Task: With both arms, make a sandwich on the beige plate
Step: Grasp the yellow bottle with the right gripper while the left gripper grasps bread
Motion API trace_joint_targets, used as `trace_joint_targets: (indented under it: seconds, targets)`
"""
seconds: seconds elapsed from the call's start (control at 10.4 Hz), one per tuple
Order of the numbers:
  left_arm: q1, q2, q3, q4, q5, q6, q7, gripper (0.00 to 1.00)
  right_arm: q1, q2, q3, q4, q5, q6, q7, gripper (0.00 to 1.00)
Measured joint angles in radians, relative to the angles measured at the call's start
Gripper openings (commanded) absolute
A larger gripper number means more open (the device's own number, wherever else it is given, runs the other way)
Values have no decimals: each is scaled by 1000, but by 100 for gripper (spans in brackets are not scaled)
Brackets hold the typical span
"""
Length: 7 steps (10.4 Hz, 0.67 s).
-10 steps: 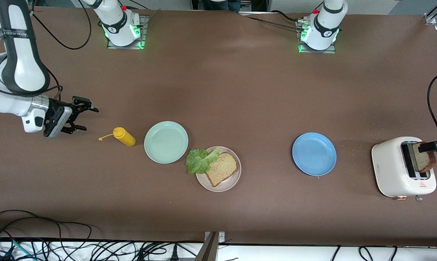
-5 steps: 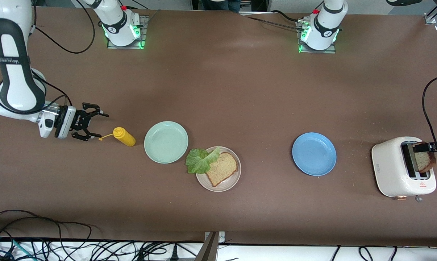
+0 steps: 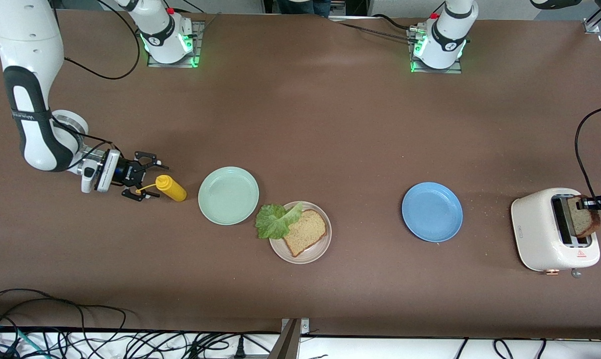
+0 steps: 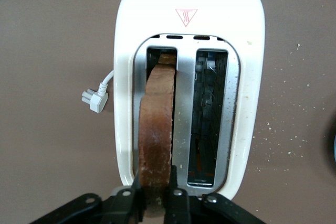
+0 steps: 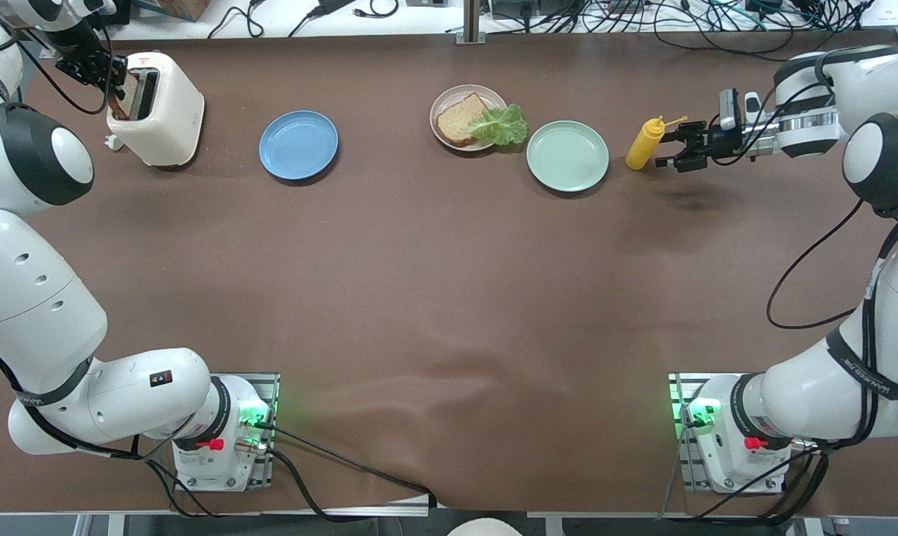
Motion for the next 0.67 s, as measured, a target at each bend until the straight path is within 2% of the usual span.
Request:
trace_joint_targets:
  seconds: [0.1,0.19,0.29,0.38,0.48,0.67]
  targets:
    - [0,0,0,0,0,2,0,0,0,14,7,6,34,-11,-42,88]
    - [0,0,0,2,0,4,0,0,0,20,16,13,51,-15,-66,63]
    - [0,-1,-2,8,0,5,0,0,1,20,24,22,56,-15,-75,32]
    - [-1,-7,-6,16,0,5,0,0,1,20,27,30,57,-15,-75,10]
    - [-2,-22,-10,23,0,5,0,0,1,20,28,34,57,-15,-74,0]
    - [-4,-68,-11,36,0,-1,0,0,2,20,28,37,57,-16,-34,0]
